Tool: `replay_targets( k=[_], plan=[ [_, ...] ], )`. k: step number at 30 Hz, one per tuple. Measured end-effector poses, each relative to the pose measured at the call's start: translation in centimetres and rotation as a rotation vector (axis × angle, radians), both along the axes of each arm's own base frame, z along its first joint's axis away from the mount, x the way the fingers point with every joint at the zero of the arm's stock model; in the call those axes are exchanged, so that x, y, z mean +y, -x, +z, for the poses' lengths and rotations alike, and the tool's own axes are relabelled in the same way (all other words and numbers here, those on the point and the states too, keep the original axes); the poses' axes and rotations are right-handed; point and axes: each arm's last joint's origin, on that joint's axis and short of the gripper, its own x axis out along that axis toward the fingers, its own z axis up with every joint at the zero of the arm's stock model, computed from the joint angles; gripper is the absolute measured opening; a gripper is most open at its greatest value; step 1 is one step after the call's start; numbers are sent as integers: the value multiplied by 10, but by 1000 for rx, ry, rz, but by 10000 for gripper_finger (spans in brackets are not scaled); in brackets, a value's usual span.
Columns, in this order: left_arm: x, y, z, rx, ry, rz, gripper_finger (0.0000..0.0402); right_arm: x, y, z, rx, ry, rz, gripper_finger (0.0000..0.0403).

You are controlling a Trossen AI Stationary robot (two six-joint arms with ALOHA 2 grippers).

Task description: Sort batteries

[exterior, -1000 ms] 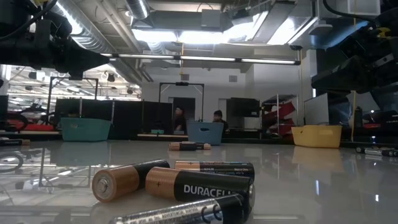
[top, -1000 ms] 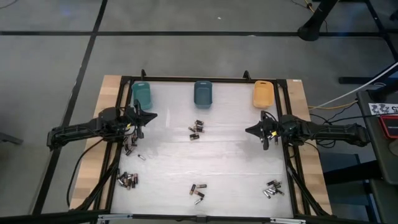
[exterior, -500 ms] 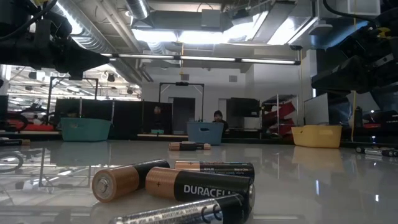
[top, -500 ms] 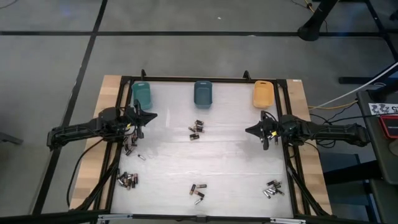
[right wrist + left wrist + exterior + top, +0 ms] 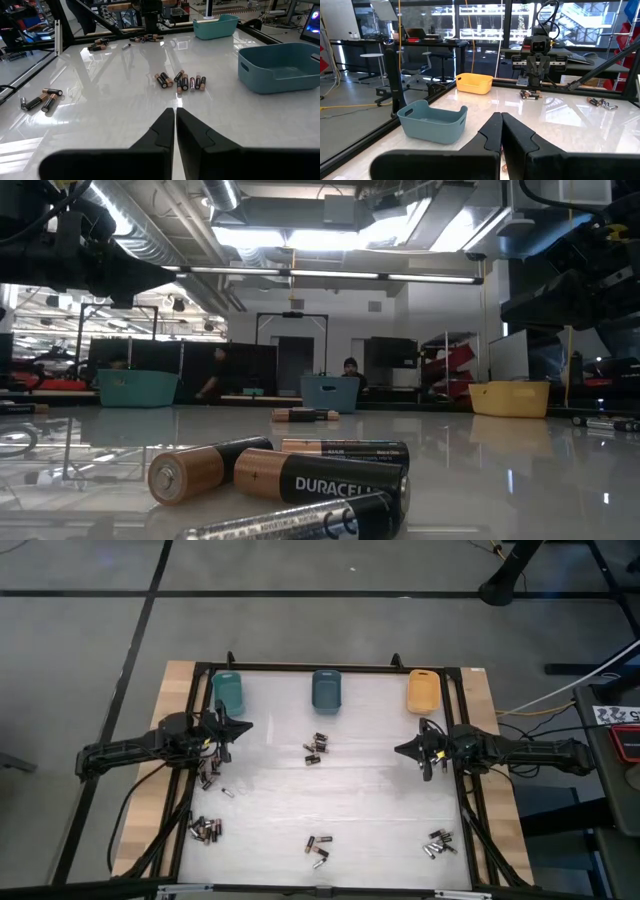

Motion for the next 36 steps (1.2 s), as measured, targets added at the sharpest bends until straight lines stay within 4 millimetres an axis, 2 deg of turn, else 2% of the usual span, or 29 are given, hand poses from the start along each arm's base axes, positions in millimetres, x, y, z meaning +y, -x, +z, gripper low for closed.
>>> replay_targets(
  k=[7, 13, 21, 26, 30, 36],
  plan=[
    [0, 0, 0, -1, 2, 0, 0, 0, 0, 1, -20, 2, 0, 21],
    [0, 0, 0, -56, 192, -5, 0, 0, -1, 2, -30, -6, -2, 21],
    [0, 0, 5, -130, 281, -13, 0, 0, -1, 5, -60, -53, -10, 21],
    [-1, 1, 15, -198, 230, -62, 0, 0, -2, 17, -188, -38, 15, 21],
    [-3, 5, 31, -231, 209, -79, 0, 0, -2, 28, -289, 1, 1, 21],
    [-3, 7, 50, -181, 187, -72, 0, -2, -2, 33, -318, 53, -50, 21]
  ],
)
